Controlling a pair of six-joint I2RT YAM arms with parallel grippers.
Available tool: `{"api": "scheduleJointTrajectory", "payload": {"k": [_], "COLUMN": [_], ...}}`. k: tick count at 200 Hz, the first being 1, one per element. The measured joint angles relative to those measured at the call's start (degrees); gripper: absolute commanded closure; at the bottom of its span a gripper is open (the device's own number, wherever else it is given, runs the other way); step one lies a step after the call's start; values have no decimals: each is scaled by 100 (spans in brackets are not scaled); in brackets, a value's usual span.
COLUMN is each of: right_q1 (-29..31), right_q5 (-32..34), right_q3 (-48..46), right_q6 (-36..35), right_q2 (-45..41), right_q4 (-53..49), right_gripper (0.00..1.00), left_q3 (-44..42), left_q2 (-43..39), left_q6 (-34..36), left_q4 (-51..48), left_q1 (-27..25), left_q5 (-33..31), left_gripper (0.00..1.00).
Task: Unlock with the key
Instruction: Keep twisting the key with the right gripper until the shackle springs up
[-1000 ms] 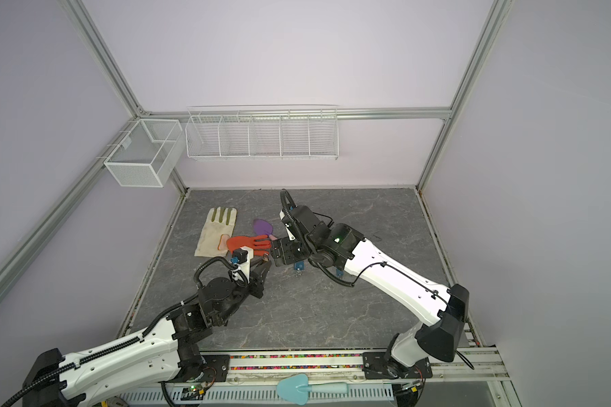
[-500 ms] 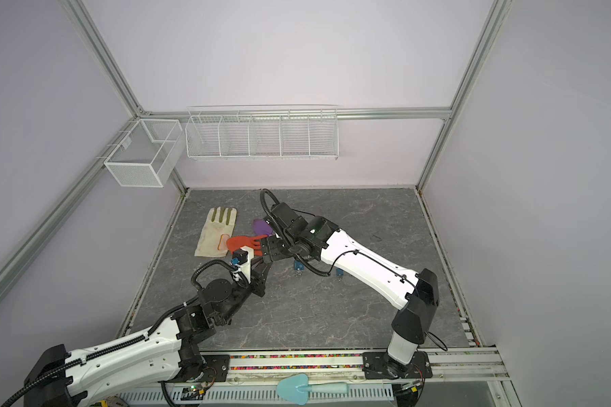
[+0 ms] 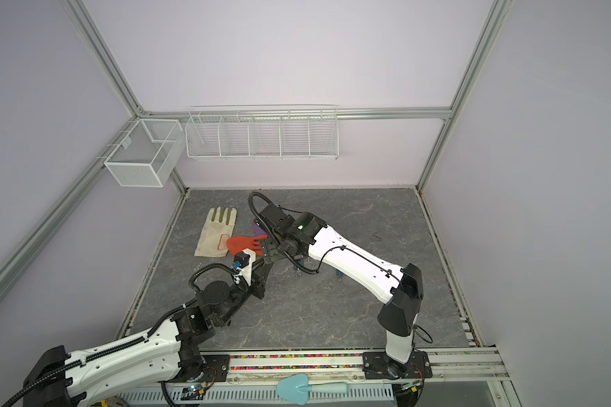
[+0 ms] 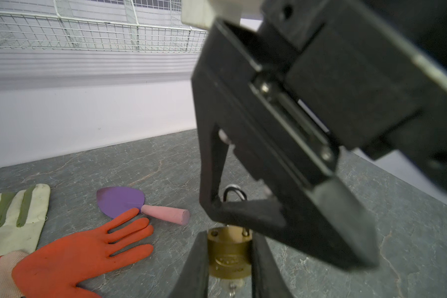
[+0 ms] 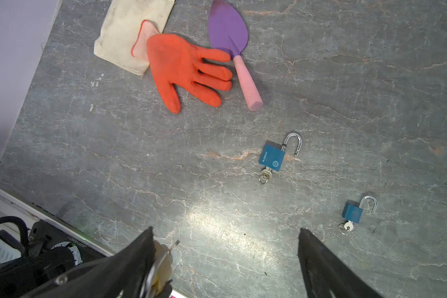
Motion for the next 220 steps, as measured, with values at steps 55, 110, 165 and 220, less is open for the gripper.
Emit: {"api": "scheduleJointTrajectory", "payload": {"k": [55,110,165,220], "right_q1": [0,-17,-57,-98], "right_q5": [149,269,286,286], "right_q3": [688,966,1043,1051], "right_q6": [-72,-199,-343,-413], "right_q2": [376,732,730,726], "right_q4": [-420,-774,-962,-1021], "right_gripper": [12,11,11,10], "left_q3": [-66,-74,-109,-160], "left_q2": [-20,-26,-28,140], "left_q6": [367,518,627,667], "left_q4": [144,251,345,518], "left_q1": [0,0,-22,-26], "left_q5": [87,118,275,341], "left_gripper": [100,100,100,100]}}
